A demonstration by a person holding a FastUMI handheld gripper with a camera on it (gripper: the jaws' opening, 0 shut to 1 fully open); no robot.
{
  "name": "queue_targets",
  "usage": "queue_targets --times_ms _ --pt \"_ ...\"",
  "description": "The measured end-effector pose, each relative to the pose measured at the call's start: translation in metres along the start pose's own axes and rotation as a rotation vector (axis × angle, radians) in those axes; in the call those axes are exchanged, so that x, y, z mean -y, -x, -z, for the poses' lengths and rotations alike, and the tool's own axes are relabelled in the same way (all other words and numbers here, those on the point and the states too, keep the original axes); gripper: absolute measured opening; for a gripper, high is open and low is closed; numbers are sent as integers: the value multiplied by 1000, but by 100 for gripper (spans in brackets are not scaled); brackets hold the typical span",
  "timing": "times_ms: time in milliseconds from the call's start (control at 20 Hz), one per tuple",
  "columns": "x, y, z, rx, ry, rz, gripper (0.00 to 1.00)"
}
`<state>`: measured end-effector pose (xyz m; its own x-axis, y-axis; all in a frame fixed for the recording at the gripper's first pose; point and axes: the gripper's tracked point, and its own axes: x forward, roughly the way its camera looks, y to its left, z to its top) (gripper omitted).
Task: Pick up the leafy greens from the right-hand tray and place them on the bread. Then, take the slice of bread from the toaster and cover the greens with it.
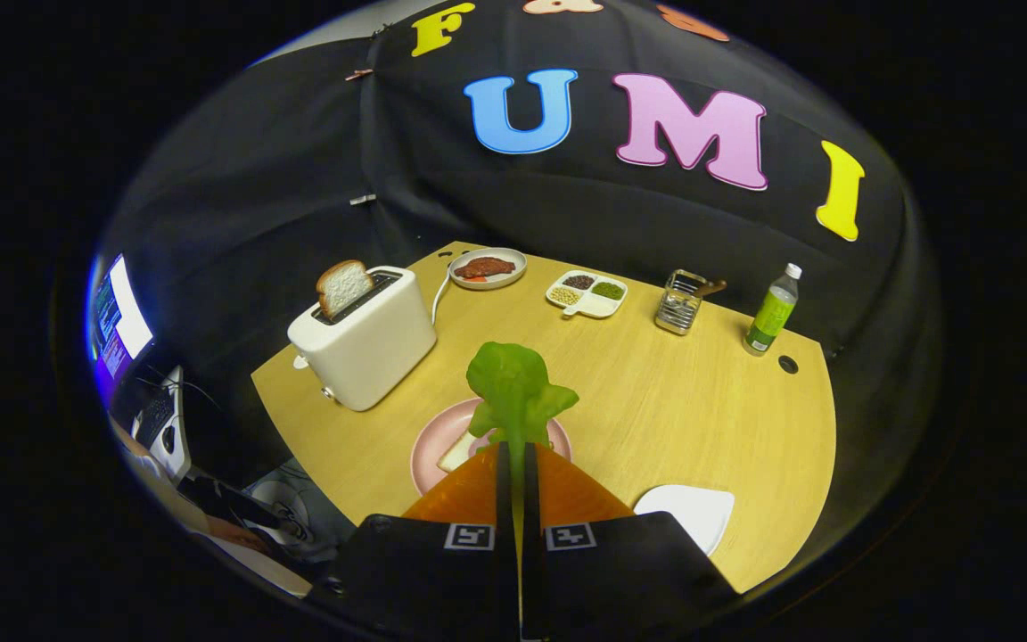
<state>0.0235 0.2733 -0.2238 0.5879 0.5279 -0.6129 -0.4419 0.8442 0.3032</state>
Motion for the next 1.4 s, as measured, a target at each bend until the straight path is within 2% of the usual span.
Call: queue_targets --times_ms 400,550,750,800,850,1050,1250,1400 --pt "-27 -55 20 -109 -21 30 6" --pt "-38 -73 24 -135 -38 15 6" --pt "-27 -91 29 -152 -28 66 15" --pt "-25 -95 31 -159 -25 73 23" --pt "-22 -98 35 -166 -17 78 25" --pt "-26 -87 24 -136 -12 71 100" --pt "-43 -65 -15 16 -17 53 100" --pt "-59 -36 -62 190 12 53 100"
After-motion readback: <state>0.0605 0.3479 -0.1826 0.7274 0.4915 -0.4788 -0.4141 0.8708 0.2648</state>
